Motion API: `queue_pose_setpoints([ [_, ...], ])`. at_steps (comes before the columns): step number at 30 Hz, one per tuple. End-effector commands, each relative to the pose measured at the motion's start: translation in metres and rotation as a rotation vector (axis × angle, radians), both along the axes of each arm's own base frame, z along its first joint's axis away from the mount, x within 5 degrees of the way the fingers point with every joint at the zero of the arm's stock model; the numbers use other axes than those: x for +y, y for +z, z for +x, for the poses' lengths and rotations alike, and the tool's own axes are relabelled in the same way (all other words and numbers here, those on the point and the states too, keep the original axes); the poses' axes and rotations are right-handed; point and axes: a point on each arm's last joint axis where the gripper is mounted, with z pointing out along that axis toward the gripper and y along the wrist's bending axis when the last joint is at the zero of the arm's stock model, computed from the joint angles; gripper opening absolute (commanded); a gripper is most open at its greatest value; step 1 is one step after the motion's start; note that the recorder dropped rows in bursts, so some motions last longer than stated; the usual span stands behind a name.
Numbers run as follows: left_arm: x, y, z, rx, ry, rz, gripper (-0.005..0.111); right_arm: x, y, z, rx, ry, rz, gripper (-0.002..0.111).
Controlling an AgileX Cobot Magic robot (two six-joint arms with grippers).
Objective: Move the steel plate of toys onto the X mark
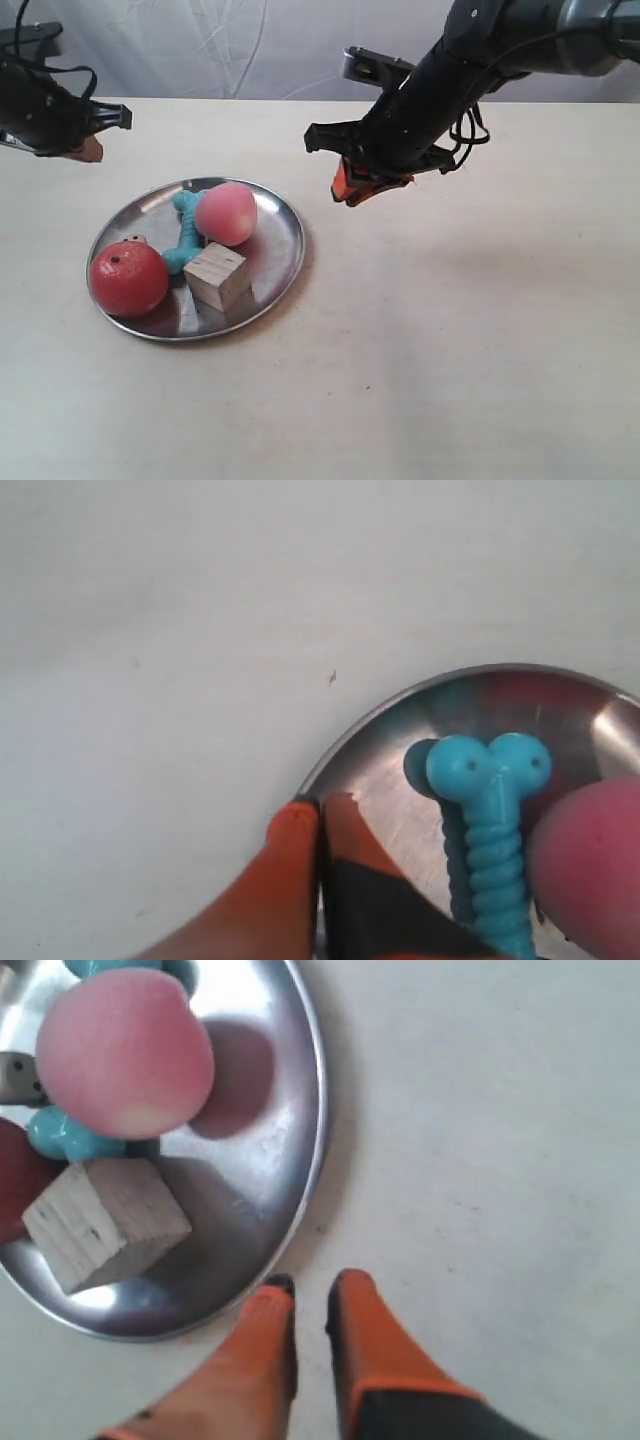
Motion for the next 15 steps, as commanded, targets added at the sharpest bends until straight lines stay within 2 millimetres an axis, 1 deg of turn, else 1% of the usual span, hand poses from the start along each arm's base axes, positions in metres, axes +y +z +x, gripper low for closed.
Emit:
queue_pose_setpoints([
  [1, 0.000, 0.042, -0.014, -0.091, -0.004, -0.014, 0.000, -0.009, 0.031, -0.014, -0.042, 0.048, -0.047, 0.001],
  [4, -0.005, 0.072, -0.031, -0.164, -0.029, -0.016, 0.000, -0.012, 0.055, -0.028, -0.118, 0.052, -0.053, 0.000],
  [5, -0.007, 0.083, -0.040, -0.204, -0.046, -0.010, 0.000, -0.013, 0.062, -0.033, -0.153, 0.052, -0.060, 0.000],
  [7, -0.011, 0.102, -0.061, -0.281, -0.071, -0.004, 0.000, -0.014, 0.075, -0.050, -0.248, 0.056, -0.080, 0.000],
  [9, -0.014, 0.117, -0.086, -0.357, -0.091, 0.001, 0.000, -0.016, 0.082, -0.070, -0.332, 0.057, -0.091, 0.000],
  [13, -0.012, 0.132, -0.135, -0.485, -0.091, -0.006, 0.000, -0.021, 0.097, -0.113, -0.574, 0.042, -0.077, 0.000],
  [15, -0.009, 0.137, -0.163, -0.542, -0.079, -0.032, 0.000, -0.028, 0.104, -0.135, -0.704, 0.020, -0.052, 0.000],
])
